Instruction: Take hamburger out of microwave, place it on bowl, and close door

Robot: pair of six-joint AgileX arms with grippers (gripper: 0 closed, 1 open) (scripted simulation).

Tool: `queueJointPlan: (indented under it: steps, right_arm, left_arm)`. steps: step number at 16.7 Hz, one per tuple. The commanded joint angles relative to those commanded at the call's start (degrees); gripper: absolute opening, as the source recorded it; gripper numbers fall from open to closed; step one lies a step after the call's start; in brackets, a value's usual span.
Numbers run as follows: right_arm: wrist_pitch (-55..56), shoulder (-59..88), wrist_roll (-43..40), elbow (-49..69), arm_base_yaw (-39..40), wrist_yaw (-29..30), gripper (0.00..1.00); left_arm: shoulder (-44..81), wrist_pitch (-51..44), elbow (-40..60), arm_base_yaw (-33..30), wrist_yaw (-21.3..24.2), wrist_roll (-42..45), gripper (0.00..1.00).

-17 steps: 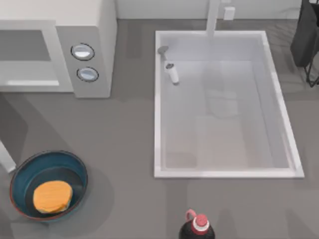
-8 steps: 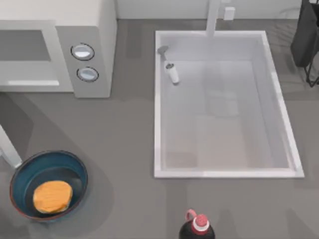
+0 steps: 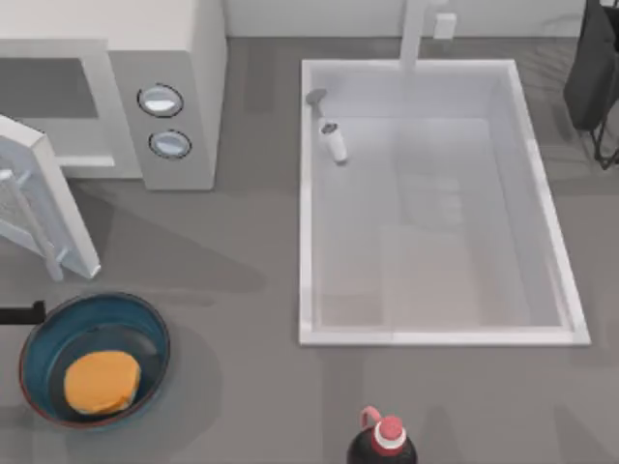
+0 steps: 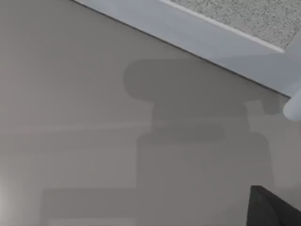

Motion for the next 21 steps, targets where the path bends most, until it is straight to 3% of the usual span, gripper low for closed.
queueJointPlan:
  steps: [3,9,17,21]
  right_arm:
    - [0.0,0.0,0.0,0.0,0.0,0.0,1.00]
    - [0.0,0.0,0.0,0.0,0.0,0.0,1.00]
    - [0.0,0.0,0.0,0.0,0.0,0.0,1.00]
    - [0.0,0.0,0.0,0.0,0.0,0.0,1.00]
  left_arm:
    - [1.7,-0.8,1.7,-4.3,3.4,-3.7,0.00]
    - [0.6,-0.9,0.7,-4.4,3.5,-3.9,0.00]
    - [-18.9,-4.0,-15.0,-5.7,4.6,-5.0,0.00]
    - [-22.6,-4.7,-18.5,-5.9,4.8,-5.3,0.00]
